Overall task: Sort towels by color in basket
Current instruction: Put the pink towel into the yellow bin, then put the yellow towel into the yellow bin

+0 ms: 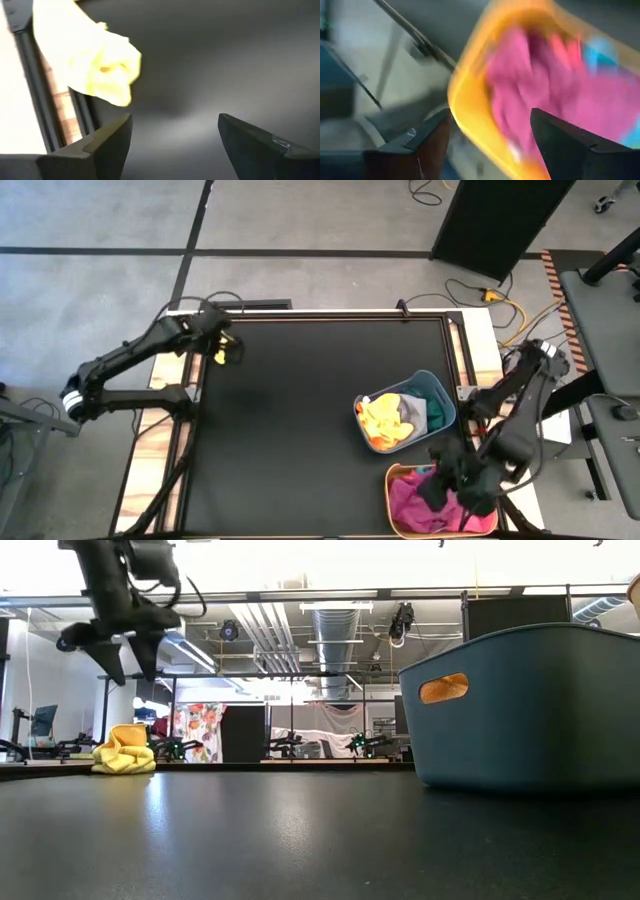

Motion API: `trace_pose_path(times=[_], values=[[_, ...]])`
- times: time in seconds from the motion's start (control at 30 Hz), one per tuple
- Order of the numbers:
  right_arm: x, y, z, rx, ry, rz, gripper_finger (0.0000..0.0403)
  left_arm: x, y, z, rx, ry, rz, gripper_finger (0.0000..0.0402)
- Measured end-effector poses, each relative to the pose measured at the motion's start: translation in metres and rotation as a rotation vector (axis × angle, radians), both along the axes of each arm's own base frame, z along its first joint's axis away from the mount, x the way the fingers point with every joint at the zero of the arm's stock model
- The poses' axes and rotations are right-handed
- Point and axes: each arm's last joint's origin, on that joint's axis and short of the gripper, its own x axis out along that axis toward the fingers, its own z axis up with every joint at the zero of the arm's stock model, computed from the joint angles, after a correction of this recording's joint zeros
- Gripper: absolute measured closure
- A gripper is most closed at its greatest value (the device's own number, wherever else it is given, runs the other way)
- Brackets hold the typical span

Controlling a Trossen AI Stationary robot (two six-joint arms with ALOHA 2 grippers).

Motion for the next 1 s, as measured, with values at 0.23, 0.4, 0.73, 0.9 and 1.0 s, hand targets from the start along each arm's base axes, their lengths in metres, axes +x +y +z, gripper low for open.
trace_pose_path(times=[0.23, 0.4, 0.73, 0.9, 1.0], values=[[-0.003, -0.029, 0.027, -0.334, -0.383, -0.032, 0.0146, -0.002, 0.037, -0.019, -0.052, 0.103, 0.160, 0.0122], [-0.004, -0.034, 0.035, -0.459, -0.463, 0.007, 0.0149, 0.003, 0.063, -0.044, -0.097, 0.272, 0.216, 0.0122], [-0.004, -0.039, 0.080, -0.652, -0.608, 0.164, 0.0130, 0.019, 0.099, -0.078, 0.003, 0.428, 0.534, 0.0125], [-0.008, -0.044, 0.105, -0.697, -0.670, 0.213, 0.0125, 0.030, 0.111, -0.105, -0.033, 0.413, 0.600, 0.0136], [-0.009, -0.046, 0.115, -0.692, -0.692, 0.212, 0.0126, 0.037, 0.124, -0.131, -0.159, 0.336, 0.565, 0.0147]])
